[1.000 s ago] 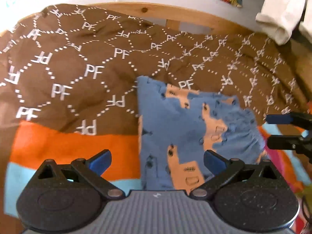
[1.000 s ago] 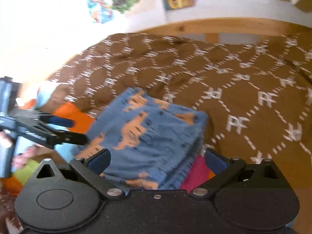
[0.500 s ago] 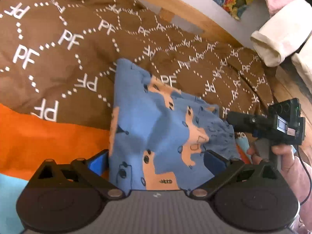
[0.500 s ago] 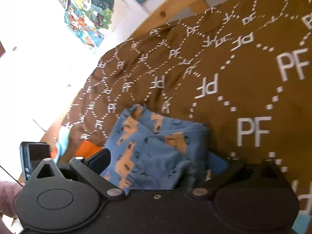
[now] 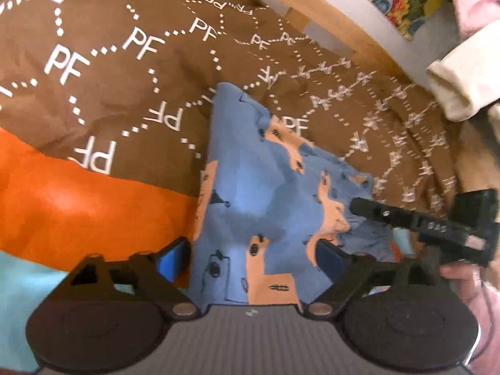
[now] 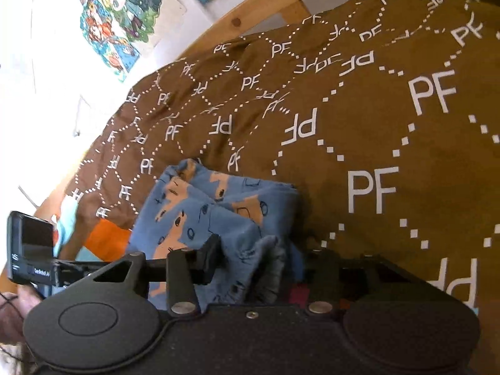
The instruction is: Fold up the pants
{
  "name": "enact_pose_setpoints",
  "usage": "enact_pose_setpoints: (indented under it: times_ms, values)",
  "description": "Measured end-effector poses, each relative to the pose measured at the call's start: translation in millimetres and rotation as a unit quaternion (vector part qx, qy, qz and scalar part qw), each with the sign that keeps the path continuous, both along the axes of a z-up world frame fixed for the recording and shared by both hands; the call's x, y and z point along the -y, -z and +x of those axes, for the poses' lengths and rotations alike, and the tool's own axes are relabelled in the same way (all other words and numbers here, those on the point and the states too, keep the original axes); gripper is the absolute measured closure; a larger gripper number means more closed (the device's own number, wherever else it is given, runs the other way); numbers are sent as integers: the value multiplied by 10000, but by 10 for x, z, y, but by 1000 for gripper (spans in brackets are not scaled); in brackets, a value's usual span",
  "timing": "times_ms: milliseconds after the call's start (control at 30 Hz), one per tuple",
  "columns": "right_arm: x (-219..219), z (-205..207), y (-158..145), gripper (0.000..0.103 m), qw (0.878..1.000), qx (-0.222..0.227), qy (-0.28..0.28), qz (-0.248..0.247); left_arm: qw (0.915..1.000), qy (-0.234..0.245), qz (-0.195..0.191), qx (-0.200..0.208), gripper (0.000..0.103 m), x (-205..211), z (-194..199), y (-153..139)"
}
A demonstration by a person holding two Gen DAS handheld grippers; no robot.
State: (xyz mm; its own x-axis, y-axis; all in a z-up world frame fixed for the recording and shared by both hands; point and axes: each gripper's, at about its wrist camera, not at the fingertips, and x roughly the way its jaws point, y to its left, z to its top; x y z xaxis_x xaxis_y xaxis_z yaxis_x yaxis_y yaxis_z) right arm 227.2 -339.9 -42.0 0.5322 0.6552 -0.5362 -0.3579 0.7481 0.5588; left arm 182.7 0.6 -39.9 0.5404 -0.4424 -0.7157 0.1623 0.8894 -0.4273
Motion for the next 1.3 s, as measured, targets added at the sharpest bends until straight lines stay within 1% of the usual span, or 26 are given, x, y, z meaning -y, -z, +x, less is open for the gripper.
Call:
enact_pose_setpoints:
  times_ms: [33,67,133,167,233,267,333,367,433,500,600,700,900,1000,1067,1200,1267,1300]
  values:
    - [-26,-14,-14,61,9999,33,9,-103,9998,-3,181,-3,23,37,-12,-15]
    - [-55,-32,-33,62,9997,75,21,-224,9993,10,363,-8,24,85,-16,-34]
    - [-117,-75,-74,66,9989,190,52,-425,9976,55,696,-25,33,175,-31,-63]
    - [-146,-104,-96,67,9983,256,81,-516,9963,80,859,-36,35,218,-41,-72]
    - [-184,-154,-123,71,9972,338,148,-653,9936,83,1124,-24,45,285,-65,-106]
    - [-205,-182,-137,71,9964,398,178,-727,9929,67,1189,-35,47,304,-72,-121]
    - [-253,-245,-171,73,9943,538,236,-888,9927,8,1202,-84,59,306,-83,-148]
    - [-280,-278,-192,74,9929,619,261,-978,9926,-29,1211,-113,62,308,-80,-163]
    - [-333,-353,-238,76,9898,803,297,-1140,9921,-71,1242,-154,77,318,-67,-194]
    - [-382,-421,-294,77,9860,1005,300,-1299,9921,-106,1240,-183,82,316,-64,-235]
    - [-452,-509,-381,78,9794,1282,288,-1534,9917,-126,1261,-195,84,321,-77,-292]
    - [-506,-568,-463,79,9730,1521,273,-1716,9915,-189,1281,-119,86,350,-94,-359]
    - [-516,-580,-652,81,9589,1999,317,-1990,9914,-120,1276,280,86,424,-10,-561]
    - [-451,-448,-775,81,9554,2141,463,-1980,9914,-122,1195,527,86,499,116,-647]
    - [-405,-331,-862,81,9532,2222,575,-1966,9903,-128,1167,745,86,572,210,-692]
    - [-301,-56,-1005,81,9481,2384,741,-1968,9883,-141,1105,1038,86,698,456,-744]
    - [-239,91,-1000,81,9487,2347,817,-1955,9880,-123,1074,1107,86,733,590,-724]
    - [-199,174,-971,81,9510,2261,862,-1925,9886,-95,1051,1074,85,747,659,-686]
